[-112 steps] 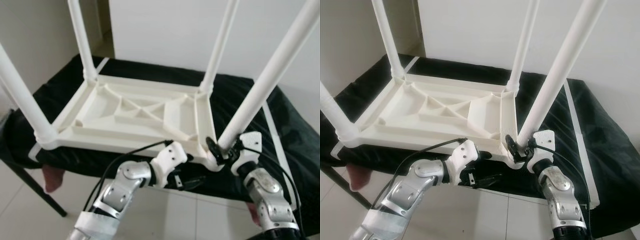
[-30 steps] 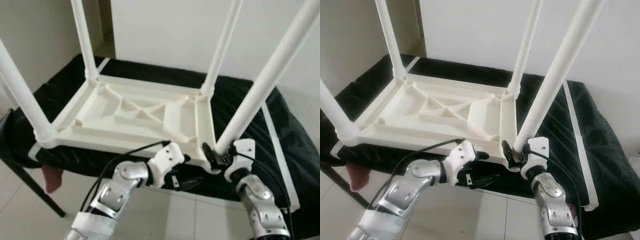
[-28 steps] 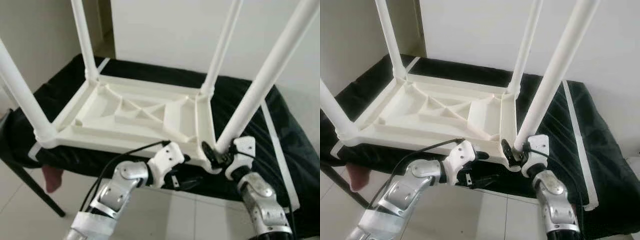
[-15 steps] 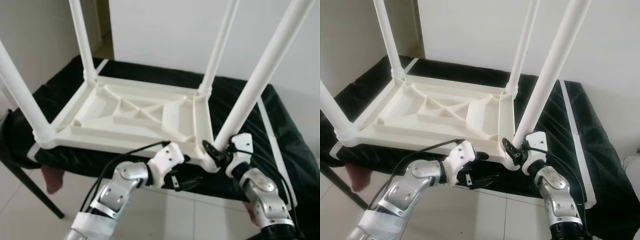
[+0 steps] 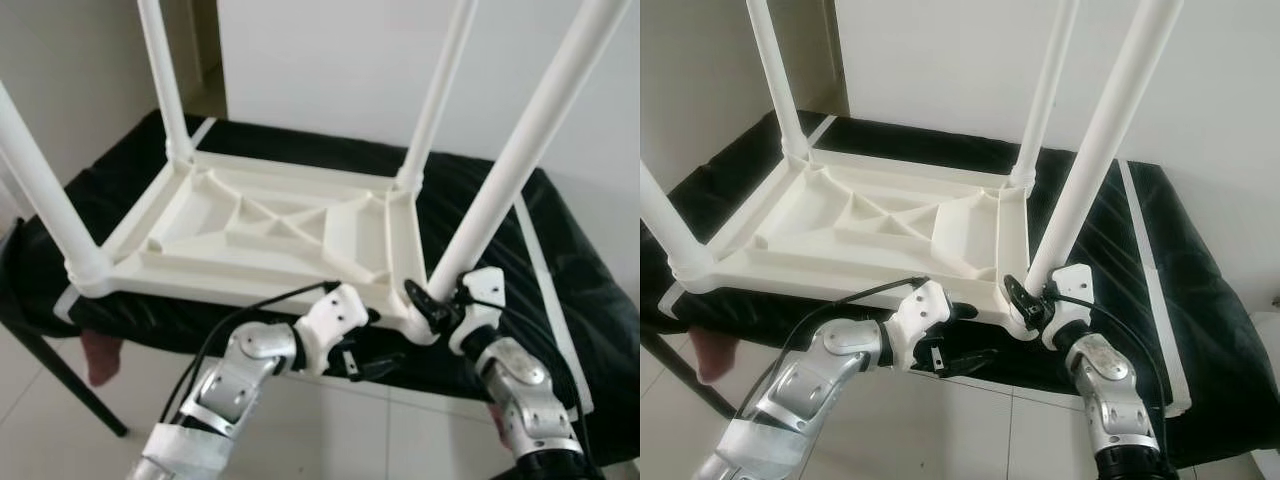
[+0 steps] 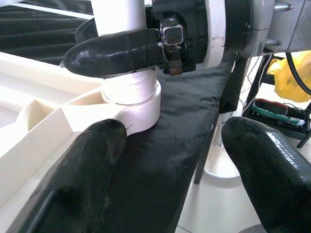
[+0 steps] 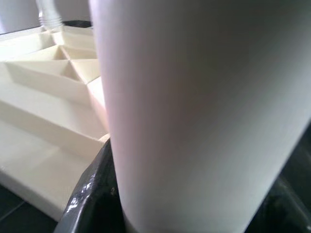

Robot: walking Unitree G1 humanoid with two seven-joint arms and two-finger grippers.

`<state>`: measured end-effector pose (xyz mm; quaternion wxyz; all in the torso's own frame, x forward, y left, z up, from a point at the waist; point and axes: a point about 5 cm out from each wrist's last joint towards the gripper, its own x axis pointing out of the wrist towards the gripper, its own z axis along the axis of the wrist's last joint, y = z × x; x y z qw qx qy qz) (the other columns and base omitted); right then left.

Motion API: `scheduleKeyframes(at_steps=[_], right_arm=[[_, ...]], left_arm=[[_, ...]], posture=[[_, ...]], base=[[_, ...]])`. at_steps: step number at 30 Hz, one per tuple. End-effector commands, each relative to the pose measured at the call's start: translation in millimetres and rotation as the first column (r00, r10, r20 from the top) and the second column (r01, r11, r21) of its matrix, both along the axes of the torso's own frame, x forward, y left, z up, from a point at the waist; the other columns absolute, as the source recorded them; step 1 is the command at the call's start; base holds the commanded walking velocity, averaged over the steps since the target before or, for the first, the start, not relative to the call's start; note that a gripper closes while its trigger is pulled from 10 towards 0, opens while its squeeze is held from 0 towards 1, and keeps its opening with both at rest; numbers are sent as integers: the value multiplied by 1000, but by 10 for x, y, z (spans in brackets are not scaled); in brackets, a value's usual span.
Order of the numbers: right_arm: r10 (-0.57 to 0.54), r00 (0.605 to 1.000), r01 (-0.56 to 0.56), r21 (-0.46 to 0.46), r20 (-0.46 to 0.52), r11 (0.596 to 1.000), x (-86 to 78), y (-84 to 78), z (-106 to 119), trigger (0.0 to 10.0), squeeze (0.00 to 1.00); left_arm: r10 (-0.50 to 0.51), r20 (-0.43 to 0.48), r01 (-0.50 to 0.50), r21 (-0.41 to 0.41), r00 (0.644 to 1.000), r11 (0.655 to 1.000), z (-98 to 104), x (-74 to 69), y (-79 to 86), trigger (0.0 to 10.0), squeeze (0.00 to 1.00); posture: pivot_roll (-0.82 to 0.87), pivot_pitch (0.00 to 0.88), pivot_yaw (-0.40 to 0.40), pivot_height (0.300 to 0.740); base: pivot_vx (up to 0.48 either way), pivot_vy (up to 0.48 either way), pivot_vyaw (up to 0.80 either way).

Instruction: Building children table

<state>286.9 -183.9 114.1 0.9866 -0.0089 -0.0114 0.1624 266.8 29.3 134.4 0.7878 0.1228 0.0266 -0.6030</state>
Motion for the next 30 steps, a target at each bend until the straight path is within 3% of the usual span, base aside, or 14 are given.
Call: scheduleKeyframes(at_steps=[1,4,9,10,15,18,24,25,26,30], right_arm=[[-51,996,52,4,-77,999,-40,11,-154,10000,0],[-133,987,135,8,-88,991,-46,54,-177,10000,0],[-343,930,348,18,-135,937,-77,93,-251,10000,0],[-343,930,348,18,-135,937,-77,93,-251,10000,0],[-500,852,511,40,-154,859,-154,198,-299,10000,0],[-500,850,514,51,-167,856,-174,271,-310,10000,0],[-496,855,507,46,-153,860,-169,247,-276,10000,0],[-497,855,509,48,-150,860,-171,244,-270,10000,94],[-497,856,508,51,-146,860,-173,242,-263,10000,976],[-480,868,490,72,-126,869,-181,248,-223,10000,1000]], left_arm=[[52,13,-52,-1,999,999,7,32,5,10000,0],[52,13,-52,-4,999,999,8,29,-2,10000,0],[54,11,-54,-6,998,999,2,30,-4,10000,0],[54,11,-54,-6,998,999,2,30,-4,10000,0],[54,12,-54,-8,998,999,-1,25,-11,10000,0],[54,12,-54,-7,998,999,-3,25,-10,10000,0],[44,11,-44,-6,999,999,-5,17,-20,10000,0],[44,11,-44,-6,999,999,-5,20,-19,10000,0],[45,12,-45,-6,999,999,-3,23,-18,10000,0],[45,13,-45,-6,999,999,-4,17,-22,10000,0]], posture=[[30,0,-62,740],[32,0,-66,740],[37,0,-74,740],[37,0,-74,740],[40,0,-77,740],[40,0,-76,740],[35,0,-72,740],[36,0,-73,740],[35,0,-73,740],[36,0,-74,740]], base=[[0,0,0],[0,0,0],[0,0,0],[0,0,0],[0,0,0],[0,0,0],[0,0,0],[0,0,0],[0,0,0],[0,0,0]])
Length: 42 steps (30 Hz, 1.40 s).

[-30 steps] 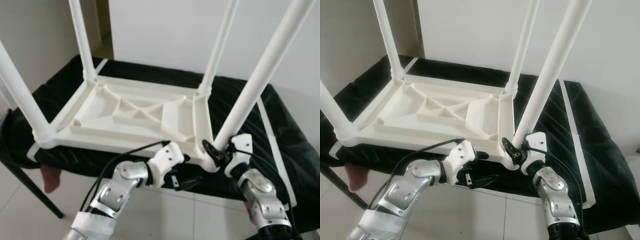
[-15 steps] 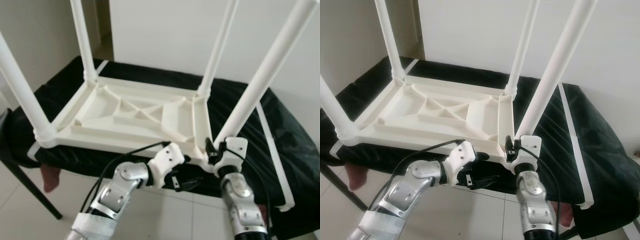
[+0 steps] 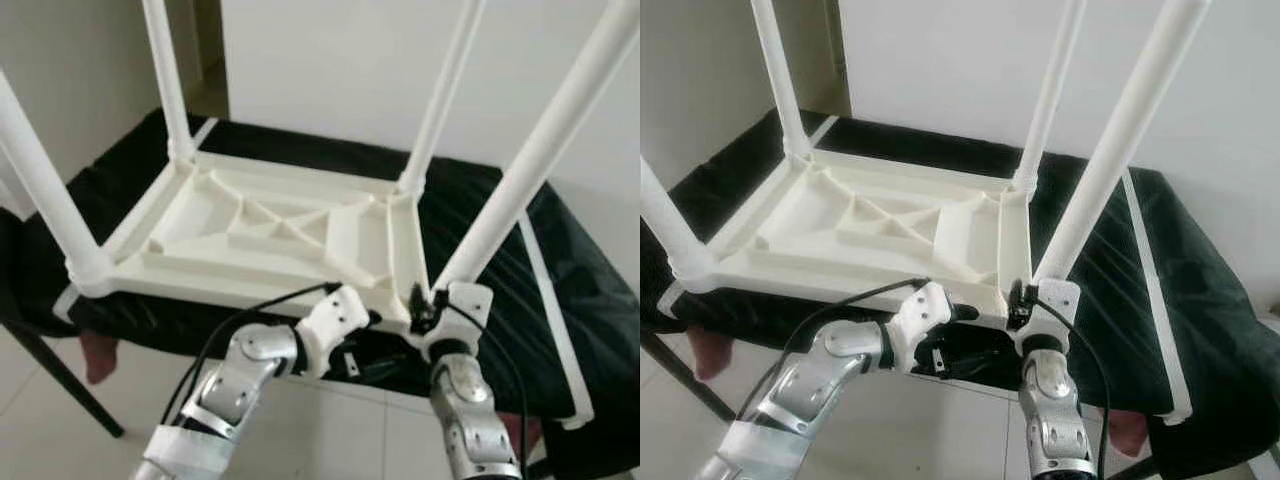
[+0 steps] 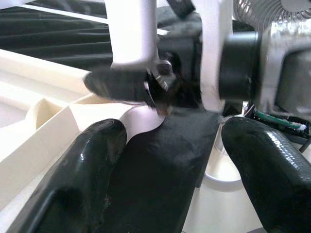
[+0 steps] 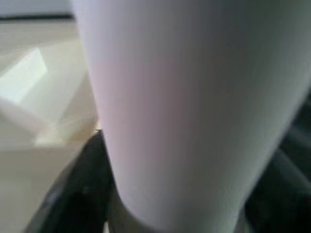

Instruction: Building children table

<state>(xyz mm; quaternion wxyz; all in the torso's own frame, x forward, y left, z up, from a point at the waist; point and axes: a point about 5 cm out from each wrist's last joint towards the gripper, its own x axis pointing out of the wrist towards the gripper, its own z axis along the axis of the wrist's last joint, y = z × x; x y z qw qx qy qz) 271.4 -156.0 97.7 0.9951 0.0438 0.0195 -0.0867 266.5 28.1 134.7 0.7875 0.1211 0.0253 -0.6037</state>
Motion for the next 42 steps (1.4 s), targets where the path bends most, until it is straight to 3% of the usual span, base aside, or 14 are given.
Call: scheduleKeyframes(at_steps=[1,4,13,14,18,22,34,35,36,37,38,42], right_arm=[[-8,1000,8,9,-30,1000,-26,-31,-59,10000,1000],[56,998,-56,5,24,998,-33,-87,27,10000,1000],[241,969,-238,-42,64,970,-19,-237,113,10000,1000],[280,958,-276,-61,64,959,-3,-274,131,10000,0],[349,935,-344,-78,58,936,26,-314,155,10000,0],[492,870,-486,-122,29,865,68,-321,194,10000,0],[591,806,-588,-120,-8,800,88,-377,151,9843,0],[595,803,-593,-117,-16,797,82,-387,131,3294,0],[591,806,-590,-118,-26,799,77,-402,107,2275,0],[588,808,-587,-119,-32,800,74,-413,92,2275,0],[587,809,-587,-117,-33,801,72,-416,84,0,0],[595,803,-595,-110,-34,796,65,-418,74,0,0]], left_arm=[[47,13,-47,-2,999,999,-7,20,-10,10000,0],[44,9,-44,-2,999,999,-18,4,-17,10000,0],[41,10,-41,-3,999,999,-13,13,-23,10000,0],[40,11,-40,-3,999,999,-11,15,-24,10000,0],[38,11,-38,-3,999,999,-8,20,-26,10000,0],[36,11,-36,-4,999,999,-4,20,-30,10000,0],[49,12,-49,-2,999,999,6,32,0,10000,0],[50,12,-50,-1,999,999,7,33,2,10000,0],[51,12,-51,-1,999,999,8,34,4,10000,0],[51,12,-51,-1,999,999,8,34,4,10000,0],[51,12,-51,-1,999,999,8,34,5,10000,0],[48,10,-48,0,999,999,5,25,7,10000,0]], posture=[[36,0,-74,740],[33,0,-75,740],[26,0,-70,740],[24,0,-69,740],[21,0,-66,740],[21,0,-64,740],[33,0,-61,740],[33,0,-61,740],[32,0,-59,740],[32,0,-59,740],[32,0,-58,740],[30,0,-55,740]], base=[[0,0,0],[0,0,0],[0,0,0],[0,0,0],[0,0,0],[0,0,0],[0,0,0],[0,0,0],[0,0,0],[0,0,0],[0,0,0],[0,0,0]])
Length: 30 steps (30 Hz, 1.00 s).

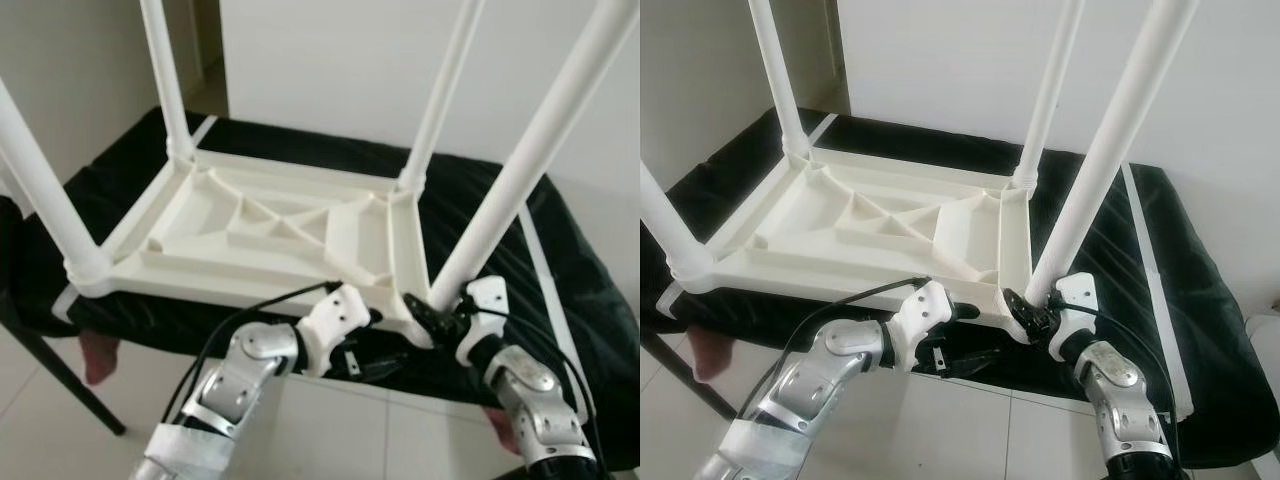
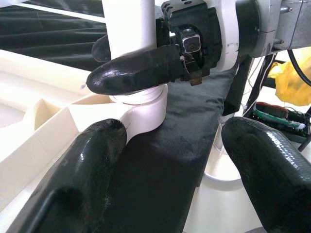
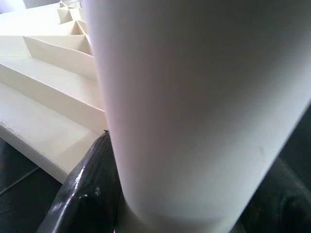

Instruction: Building children table

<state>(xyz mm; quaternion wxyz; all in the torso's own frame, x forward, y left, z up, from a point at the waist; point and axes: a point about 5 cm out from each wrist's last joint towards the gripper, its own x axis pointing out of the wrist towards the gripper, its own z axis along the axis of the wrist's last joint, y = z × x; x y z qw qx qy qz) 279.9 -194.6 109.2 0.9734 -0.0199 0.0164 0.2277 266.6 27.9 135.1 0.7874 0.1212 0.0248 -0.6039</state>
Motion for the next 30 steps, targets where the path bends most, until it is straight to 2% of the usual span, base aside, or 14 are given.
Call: scheduleKeyframes(at_steps=[1,6,7,8,15,17,18,20,21,25,26,28,29,30], right_arm=[[4,1000,-5,-6,-17,1000,-22,-32,-41,0,0],[5,1000,-5,5,-20,1000,-37,-23,-57,0,0],[6,1000,-6,5,-21,1000,-41,-16,-63,863,0],[-6,1000,7,10,-26,1000,-42,2,-78,10000,0],[-62,998,61,-8,-34,998,-35,46,-111,10000,0],[-130,991,130,30,-18,991,-40,110,-81,10000,0],[-130,991,130,30,-18,991,-40,110,-81,10000,0],[-251,967,254,43,-49,966,-51,178,-108,10000,0],[-251,967,254,43,-49,966,-51,178,-108,10000,0],[-388,915,397,72,-108,915,-63,240,-184,10000,0],[-388,915,397,72,-108,915,-63,240,-184,10000,0],[-470,874,479,59,-120,876,-75,266,-226,10000,0],[-470,874,479,59,-120,876,-75,266,-226,10000,0],[-526,841,535,55,-123,843,-91,281,-247,10000,0]], left_arm=[[47,9,-47,1,999,999,0,22,11,10000,0],[46,8,-46,4,999,999,-3,23,15,10000,0],[46,8,-46,4,999,999,-4,24,17,10000,0],[46,8,-47,5,999,999,-6,25,18,10000,0],[46,10,-46,7,999,999,-9,25,21,10000,0],[47,11,-47,6,999,999,-6,29,23,10000,0],[47,11,-47,6,999,999,-6,29,23,10000,0],[48,10,-48,4,999,999,-5,28,24,10000,0],[48,10,-48,4,999,999,-5,28,24,10000,0],[48,11,-48,4,999,999,-10,26,7,10000,0],[48,11,-48,4,999,999,-10,26,7,10000,0],[44,12,-44,3,999,999,-8,22,-7,10000,0],[44,12,-44,3,999,999,-8,22,-7,10000,0],[41,11,-41,2,999,999,-6,20,-11,10000,0]], posture=[[30,0,-54,740],[31,0,-53,740],[31,0,-52,740],[31,0,-51,740],[31,0,-51,740],[32,0,-53,740],[32,0,-53,740],[31,0,-55,740],[31,0,-55,740],[27,0,-54,740],[27,0,-54,740],[28,0,-52,740],[28,0,-52,740],[28,0,-52,740]], base=[[0,0,0],[0,0,0],[0,0,0],[0,0,0],[0,0,0],[0,0,0],[0,0,0],[0,0,0],[0,0,0],[0,0,0],[0,0,0],[0,0,0],[0,0,0],[0,0,0]])
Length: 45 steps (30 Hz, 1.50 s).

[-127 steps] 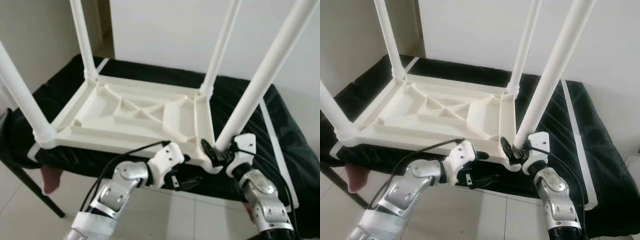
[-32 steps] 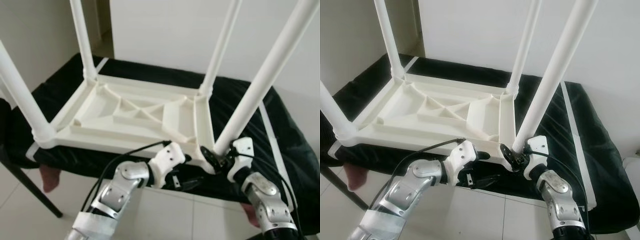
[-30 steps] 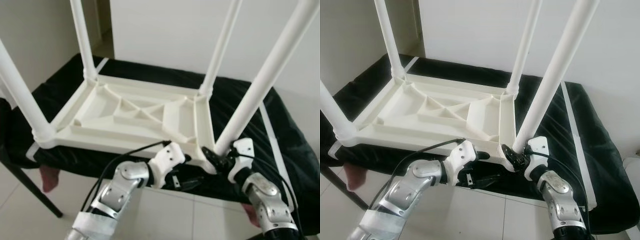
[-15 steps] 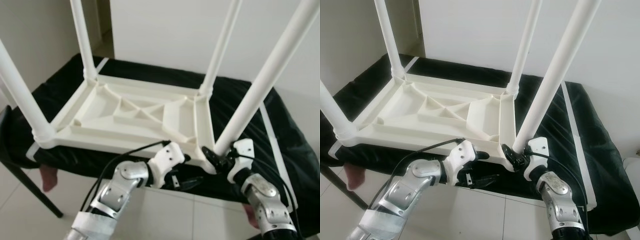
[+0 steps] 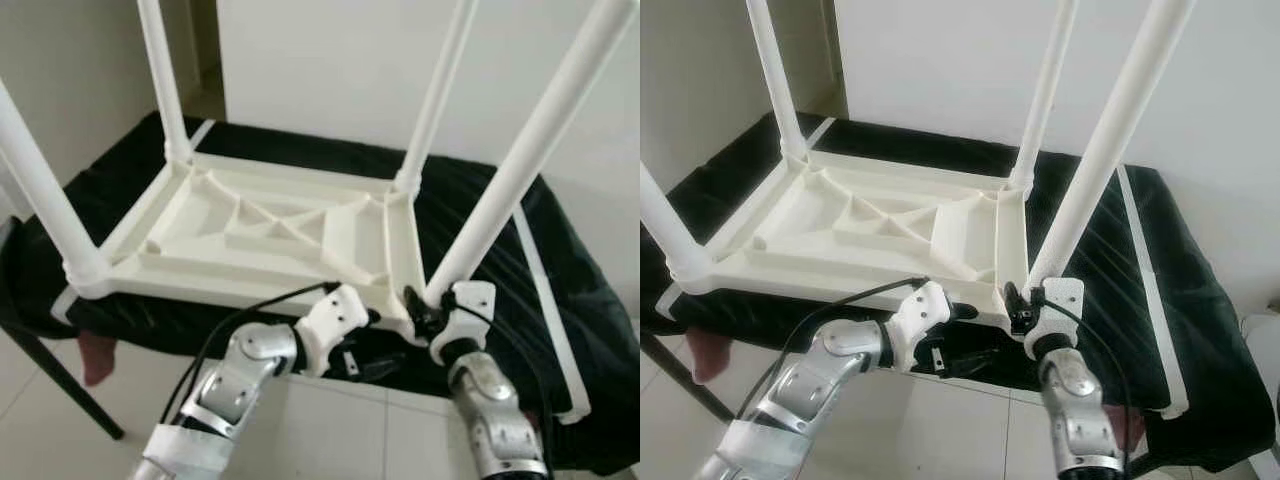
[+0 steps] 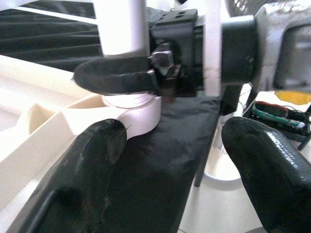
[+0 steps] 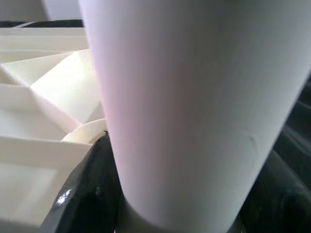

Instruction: Building children table

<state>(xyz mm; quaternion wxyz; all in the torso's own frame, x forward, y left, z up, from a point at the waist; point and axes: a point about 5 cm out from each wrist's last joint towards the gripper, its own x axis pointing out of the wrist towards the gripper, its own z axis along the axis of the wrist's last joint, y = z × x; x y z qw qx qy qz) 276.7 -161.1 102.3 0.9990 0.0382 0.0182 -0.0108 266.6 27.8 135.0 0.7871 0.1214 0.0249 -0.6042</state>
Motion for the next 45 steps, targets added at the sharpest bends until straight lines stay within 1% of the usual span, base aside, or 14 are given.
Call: scheduleKeyframes(at_steps=[1,3,12,13,14,15,24,27,29,30,33,37,41,45], right_arm=[[-134,986,134,1,-97,991,-80,-34,-200,10000,0],[-194,974,196,5,-114,981,-109,15,-227,10000,0],[-155,980,157,3,-126,988,-125,85,-197,10000,0],[-145,982,147,8,-125,989,-128,97,-192,10000,518],[-138,983,140,12,-124,990,-130,104,-189,10000,518],[-139,983,141,13,-123,990,-131,110,-186,10000,1000],[-90,995,90,-2,-50,996,-97,26,-68,10000,1000],[-22,1000,21,-45,-15,999,-78,-108,-19,10000,1000],[-22,1000,21,-45,-15,999,-78,-108,-19,10000,1000],[21,1000,-21,-57,0,998,-76,-139,-6,10000,0],[59,998,-57,-72,17,996,-73,-166,10,10000,0],[200,978,-188,-155,64,970,-56,-218,45,10000,0],[233,970,-221,-154,64,963,-36,-253,42,10000,0],[290,954,-276,-158,77,948,-15,-294,79,10000,0]], left_arm=[[40,11,-40,3,999,999,-9,19,-8,10000,0],[40,10,-40,7,999,999,-16,18,-1,10000,0],[34,3,-34,10,999,999,-32,3,-10,10000,0],[35,5,-35,10,999,999,-29,8,-11,10000,0],[36,6,-36,10,999,999,-27,10,-11,10000,0],[36,6,-36,10,999,999,-26,11,-11,10000,0],[38,5,-38,6,999,999,-27,9,-17,10000,0],[41,5,-41,4,999,999,-43,11,-31,10000,0],[41,5,-41,4,999,999,-43,11,-31,10000,0],[44,3,-44,4,999,999,-54,11,-29,10000,0],[51,6,-51,4,999,999,-63,16,-21,10000,0],[118,43,-118,12,992,993,-87,80,26,10000,0],[129,37,-130,14,991,991,-100,99,32,10000,0],[167,98,-169,19,981,985,-80,122,37,10000,0]], posture=[[29,0,-53,740],[31,0,-54,740],[25,0,-48,740],[25,0,-48,740],[25,0,-48,740],[25,0,-48,740],[18,0,-52,740],[14,0,-55,740],[14,0,-55,740],[14,0,-58,740],[16,0,-60,740],[21,0,-61,740],[25,0,-60,740],[27,0,-59,740]], base=[[0,0,0],[0,0,0],[0,0,0],[0,0,0],[0,0,0],[0,0,0],[0,0,0],[0,0,0],[0,0,0],[0,0,0],[0,0,0],[0,0,0],[0,0,0],[0,0,0]])
